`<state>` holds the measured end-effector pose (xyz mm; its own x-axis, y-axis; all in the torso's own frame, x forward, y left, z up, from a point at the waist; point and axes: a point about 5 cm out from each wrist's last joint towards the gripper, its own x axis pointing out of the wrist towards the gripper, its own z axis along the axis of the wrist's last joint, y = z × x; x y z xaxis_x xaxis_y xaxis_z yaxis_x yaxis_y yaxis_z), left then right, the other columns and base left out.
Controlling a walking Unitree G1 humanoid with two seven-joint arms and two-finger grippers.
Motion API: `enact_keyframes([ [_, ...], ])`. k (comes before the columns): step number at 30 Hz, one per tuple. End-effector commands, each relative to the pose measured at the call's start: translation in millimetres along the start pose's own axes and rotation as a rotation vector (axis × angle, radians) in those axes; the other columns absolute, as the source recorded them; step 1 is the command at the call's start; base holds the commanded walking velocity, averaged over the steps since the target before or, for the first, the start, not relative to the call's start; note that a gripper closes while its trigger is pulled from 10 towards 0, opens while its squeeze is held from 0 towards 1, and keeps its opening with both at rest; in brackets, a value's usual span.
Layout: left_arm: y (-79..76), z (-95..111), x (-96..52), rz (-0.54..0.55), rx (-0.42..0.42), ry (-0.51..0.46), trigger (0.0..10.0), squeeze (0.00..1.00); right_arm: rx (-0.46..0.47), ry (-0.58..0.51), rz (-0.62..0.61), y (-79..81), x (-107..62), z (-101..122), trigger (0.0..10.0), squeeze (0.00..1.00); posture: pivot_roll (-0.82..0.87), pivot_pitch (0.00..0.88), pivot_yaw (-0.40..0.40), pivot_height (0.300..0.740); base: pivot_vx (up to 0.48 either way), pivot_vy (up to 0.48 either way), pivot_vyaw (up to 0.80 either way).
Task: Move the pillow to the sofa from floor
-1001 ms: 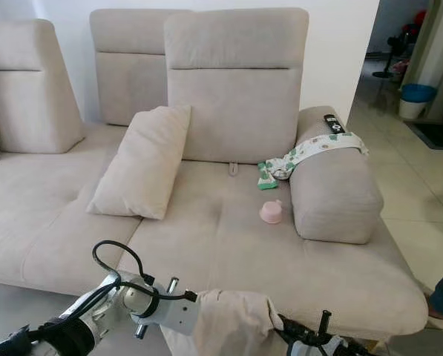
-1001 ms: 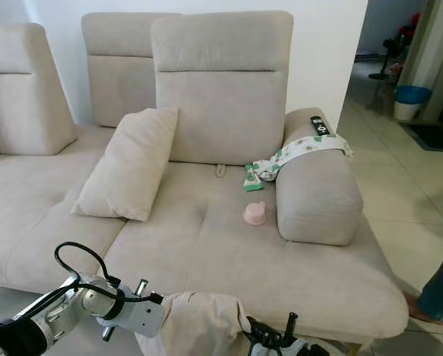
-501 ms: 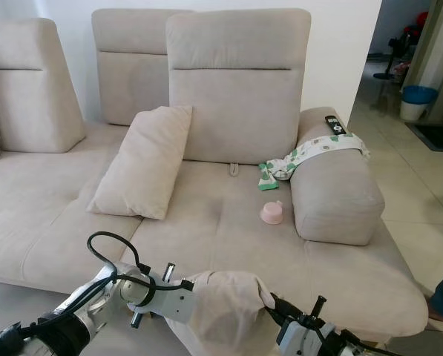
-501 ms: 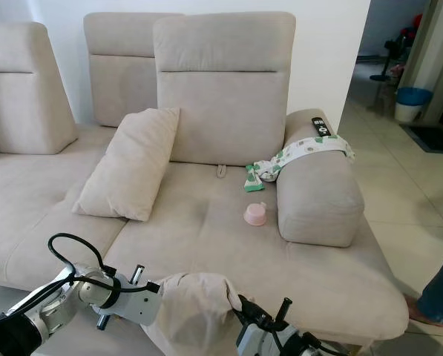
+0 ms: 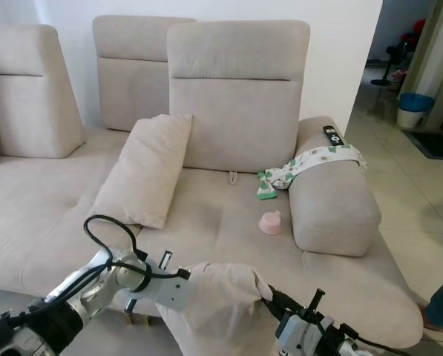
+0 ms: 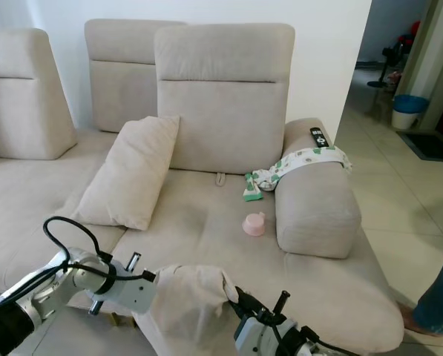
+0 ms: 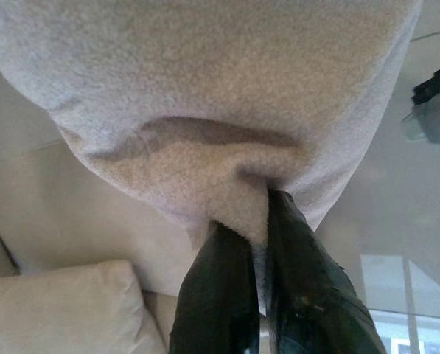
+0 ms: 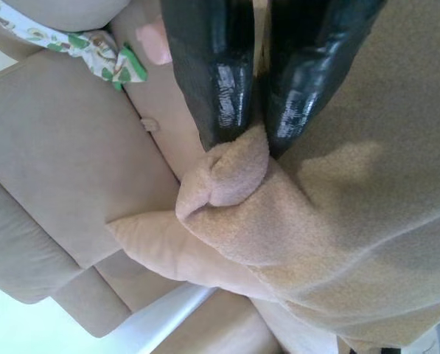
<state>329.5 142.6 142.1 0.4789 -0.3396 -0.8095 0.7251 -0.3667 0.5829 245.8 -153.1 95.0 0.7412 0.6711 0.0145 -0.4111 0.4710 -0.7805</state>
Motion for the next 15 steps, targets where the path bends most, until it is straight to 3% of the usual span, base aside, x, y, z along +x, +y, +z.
enact_keyframes([
  [1, 6.2, 0.6, -3.8, 0.012, 0.029, 0.021, 10.0, 0.0, -0.012, -0.083, -0.051, -11.4, 8.5, 14.9, 10.0, 0.0, 0.03, 0.0, 0.015, 0.651, 0.0, 0.0, 0.0],
  [15, 20.6, 9.9, -3.5, 0.083, 0.045, -0.014, 10.0, 0.0, -0.015, -0.112, -0.097, -24.9, 11.7, 23.7, 10.0, 0.0, 0.01, 0.0, 0.012, 0.716, 0.0, 0.0, 0.0],
])
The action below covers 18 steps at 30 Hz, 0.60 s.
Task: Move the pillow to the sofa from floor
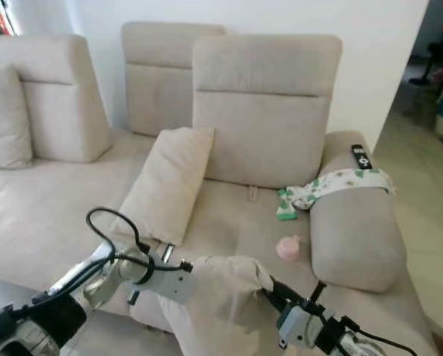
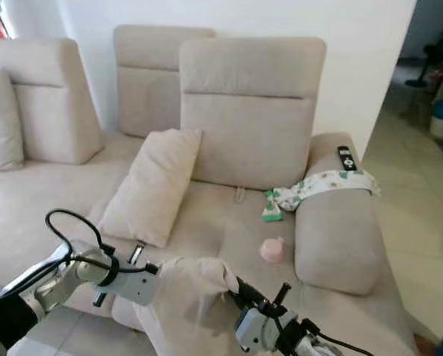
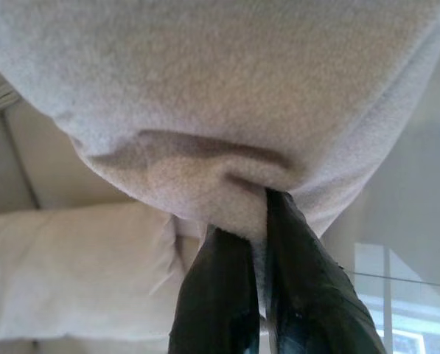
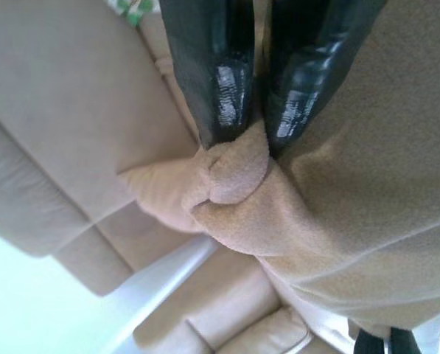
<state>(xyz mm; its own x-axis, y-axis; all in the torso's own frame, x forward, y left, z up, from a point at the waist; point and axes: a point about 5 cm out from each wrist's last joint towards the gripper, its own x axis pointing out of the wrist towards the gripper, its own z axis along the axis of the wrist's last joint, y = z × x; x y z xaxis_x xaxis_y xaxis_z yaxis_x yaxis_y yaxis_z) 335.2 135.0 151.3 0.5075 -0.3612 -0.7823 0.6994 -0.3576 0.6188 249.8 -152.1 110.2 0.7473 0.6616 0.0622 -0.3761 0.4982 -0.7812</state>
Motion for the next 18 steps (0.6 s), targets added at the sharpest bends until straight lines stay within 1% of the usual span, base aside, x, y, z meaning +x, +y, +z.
enact_keyframes([
  [1, 8.4, 5.5, -1.0, 0.038, 0.038, -0.009, 10.0, 0.0, -0.009, -0.091, -0.053, -11.5, 8.6, 15.5, 10.0, 0.0, 0.01, 0.0, 0.012, 0.716, 0.0, 0.0, 0.0],
  [3, 10.1, 6.3, -0.8, 0.049, 0.037, -0.013, 10.0, 0.0, -0.009, -0.092, -0.055, -11.8, 8.7, 15.7, 10.0, 0.0, 0.01, 0.0, 0.012, 0.721, 0.0, 0.0, 0.0],
  [4, 16.3, 8.6, -0.5, 0.091, 0.044, -0.024, 10.0, 0.0, -0.009, -0.094, -0.059, -12.5, 9.0, 16.4, 10.0, 0.0, 0.01, 0.0, 0.011, 0.731, 0.0, 0.0, 0.0],
  [6, 23.5, 12.1, -0.7, 0.142, 0.049, -0.041, 10.0, 0.0, -0.009, -0.093, -0.062, -13.4, 9.3, 17.2, 10.0, 0.0, 0.01, 0.0, 0.01, 0.74, 0.0, 0.0, 0.0],
  [7, 23.5, 12.1, -0.7, 0.142, 0.049, -0.041, 10.0, 0.0, -0.009, -0.093, -0.062, -13.4, 9.3, 17.2, 10.0, 0.0, 0.01, 0.0, 0.01, 0.74, 0.0, 0.0, 0.0],
  [8, 27.2, 14.3, -0.7, 0.165, 0.051, -0.051, 10.0, 0.0, -0.009, -0.093, -0.065, -14.2, 9.5, 17.5, 10.0, 0.0, 0.01, 0.0, 0.01, 0.74, 0.0, 0.0, 0.0],
  [18, 35.3, 21.3, 0.7, 0.217, 0.057, -0.084, 10.0, 0.0, -0.015, -0.085, -0.084, -20.1, 10.0, 17.7, 10.0, 0.0, 0.0, 0.0, 0.009, 0.74, 0.0, 0.0, 0.0],
])
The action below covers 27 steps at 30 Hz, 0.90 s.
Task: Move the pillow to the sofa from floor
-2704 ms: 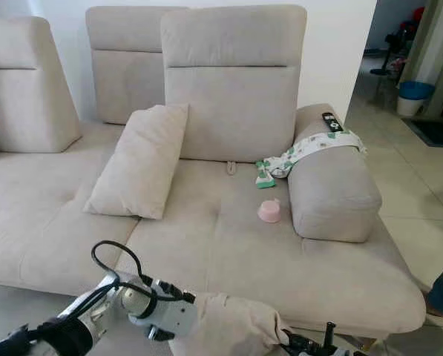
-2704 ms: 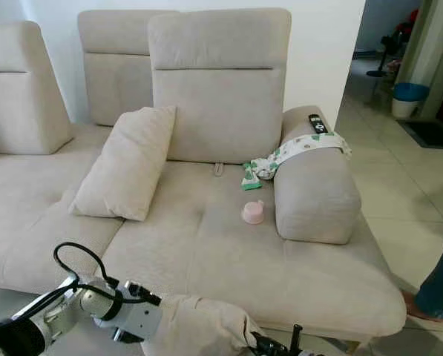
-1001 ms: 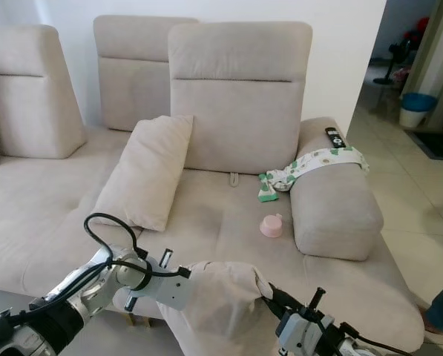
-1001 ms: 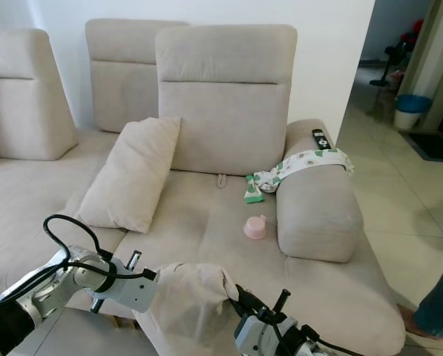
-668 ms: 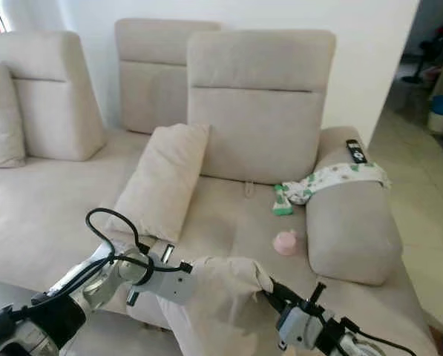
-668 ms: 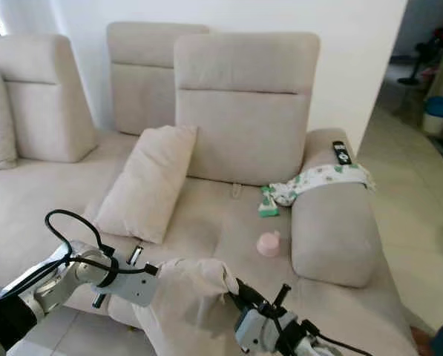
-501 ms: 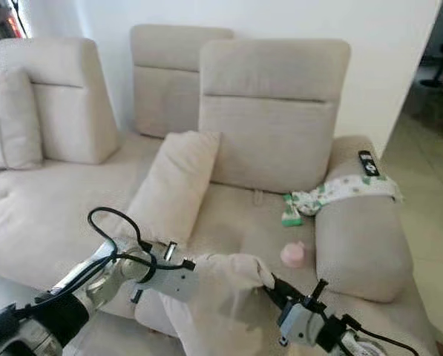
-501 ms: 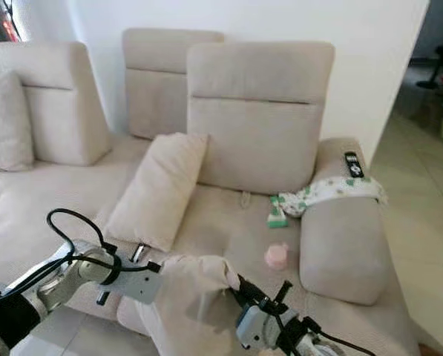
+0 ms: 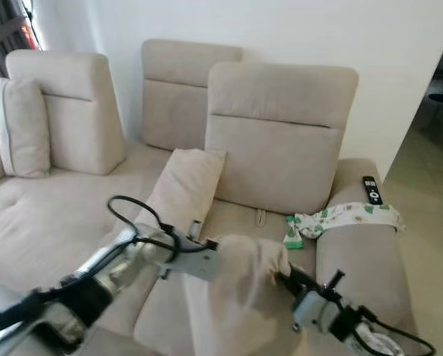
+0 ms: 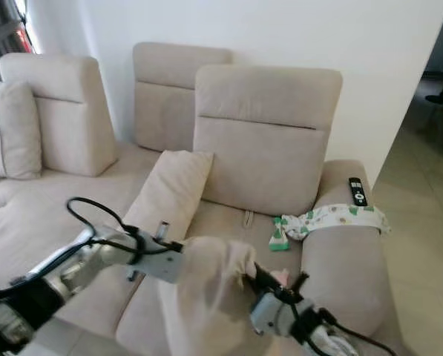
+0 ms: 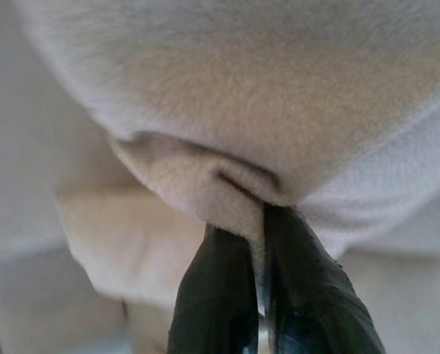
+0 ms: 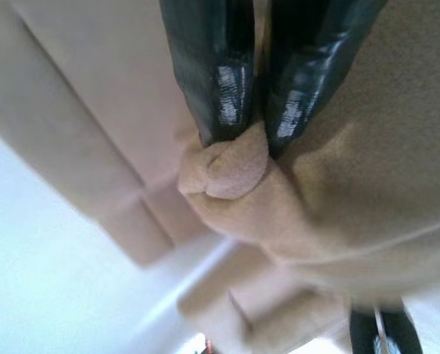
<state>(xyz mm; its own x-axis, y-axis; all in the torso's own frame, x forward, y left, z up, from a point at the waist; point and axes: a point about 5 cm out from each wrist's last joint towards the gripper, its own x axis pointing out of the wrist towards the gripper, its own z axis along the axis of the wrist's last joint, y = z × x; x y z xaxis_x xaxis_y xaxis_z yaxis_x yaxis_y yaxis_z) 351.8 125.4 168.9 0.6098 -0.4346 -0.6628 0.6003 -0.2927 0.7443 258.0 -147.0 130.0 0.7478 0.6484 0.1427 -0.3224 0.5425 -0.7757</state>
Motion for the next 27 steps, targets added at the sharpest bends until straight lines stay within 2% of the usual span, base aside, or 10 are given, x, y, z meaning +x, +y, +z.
enact_keyframes([
  [1, 8.8, 20.0, 4.5, 0.045, 0.047, -0.068, 10.0, 0.0, -0.011, -0.043, -0.014, -4.2, -0.1, 7.0, 10.0, 0.0, 0.0, 0.0, 0.009, 0.74, 0.0, 0.0, 0.0],
  [16, 16.4, 26.7, 6.9, 0.108, 0.032, -0.107, 10.0, 0.0, 0.013, -0.037, -0.076, -11.6, 1.6, 8.1, 10.0, 0.0, 0.0, 0.0, 0.012, 0.74, 0.0, 0.0, 0.0],
  [22, 20.1, 31.9, 7.2, 0.132, -0.001, -0.147, 10.0, 0.0, 0.034, -0.038, -0.097, -13.1, 3.1, 8.8, 10.0, 0.0, 0.0, 0.0, 0.015, 0.74, 0.0, 0.0, 0.0],
  [27, 18.6, 34.4, 8.9, 0.131, -0.001, -0.157, 10.0, 0.0, 0.054, -0.021, -0.122, -14.0, 3.6, 7.4, 10.0, 0.0, 0.0, 0.0, 0.018, 0.74, 0.0, 0.0, -0.78],
])
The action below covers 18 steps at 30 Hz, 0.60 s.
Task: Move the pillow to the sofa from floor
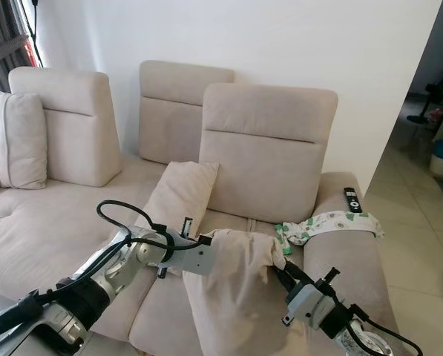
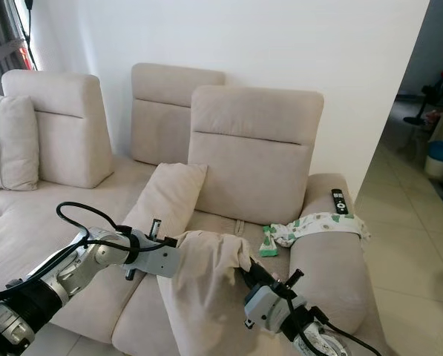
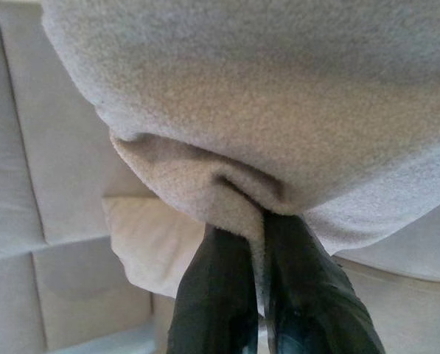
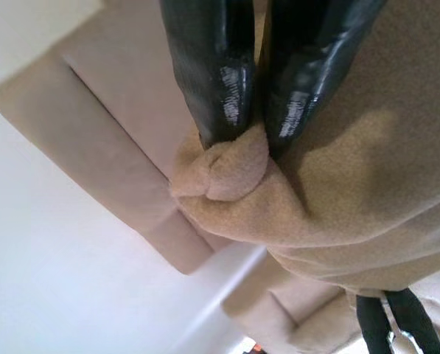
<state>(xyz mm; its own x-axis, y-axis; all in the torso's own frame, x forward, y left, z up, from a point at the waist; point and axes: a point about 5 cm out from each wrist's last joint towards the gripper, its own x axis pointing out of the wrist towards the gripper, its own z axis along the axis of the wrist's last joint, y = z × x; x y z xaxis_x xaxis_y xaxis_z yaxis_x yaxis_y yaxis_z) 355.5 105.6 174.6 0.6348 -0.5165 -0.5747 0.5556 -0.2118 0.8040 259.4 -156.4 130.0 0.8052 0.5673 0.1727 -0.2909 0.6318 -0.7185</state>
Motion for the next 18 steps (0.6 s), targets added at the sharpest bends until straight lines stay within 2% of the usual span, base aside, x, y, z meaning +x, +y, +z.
enact_keyframes([
  [1, 5.2, 19.5, 4.0, 0.026, 0.031, -0.094, 10.0, 0.0, -0.01, -0.08, -0.033, -6.9, 8.6, 14.6, 10.0, 0.0, 0.0, 0.0, 0.018, 0.74, 0.0, 0.0, -0.79],
  [3, 5.1, 20.0, 4.3, 0.027, 0.031, -0.095, 10.0, 0.0, -0.01, -0.083, -0.035, -7.0, 8.7, 14.9, 10.0, 0.0, 0.0, 0.0, 0.018, 0.74, 0.0, 0.0, -0.79],
  [8, 6.1, 22.9, 4.9, 0.039, 0.023, -0.11, 10.0, 0.0, -0.005, -0.098, -0.043, -7.9, 9.7, 17.0, 10.0, 0.0, 0.0, 0.0, 0.018, 0.74, 0.0, 0.0, 0.0],
  [18, 19.9, 28.7, 4.4, 0.124, 0.021, -0.134, 10.0, 0.0, -0.024, -0.131, -0.111, -21.3, 15.1, 22.4, 10.0, 0.0, 0.0, 0.0, 0.019, 0.74, 0.0, 0.0, 0.0],
])
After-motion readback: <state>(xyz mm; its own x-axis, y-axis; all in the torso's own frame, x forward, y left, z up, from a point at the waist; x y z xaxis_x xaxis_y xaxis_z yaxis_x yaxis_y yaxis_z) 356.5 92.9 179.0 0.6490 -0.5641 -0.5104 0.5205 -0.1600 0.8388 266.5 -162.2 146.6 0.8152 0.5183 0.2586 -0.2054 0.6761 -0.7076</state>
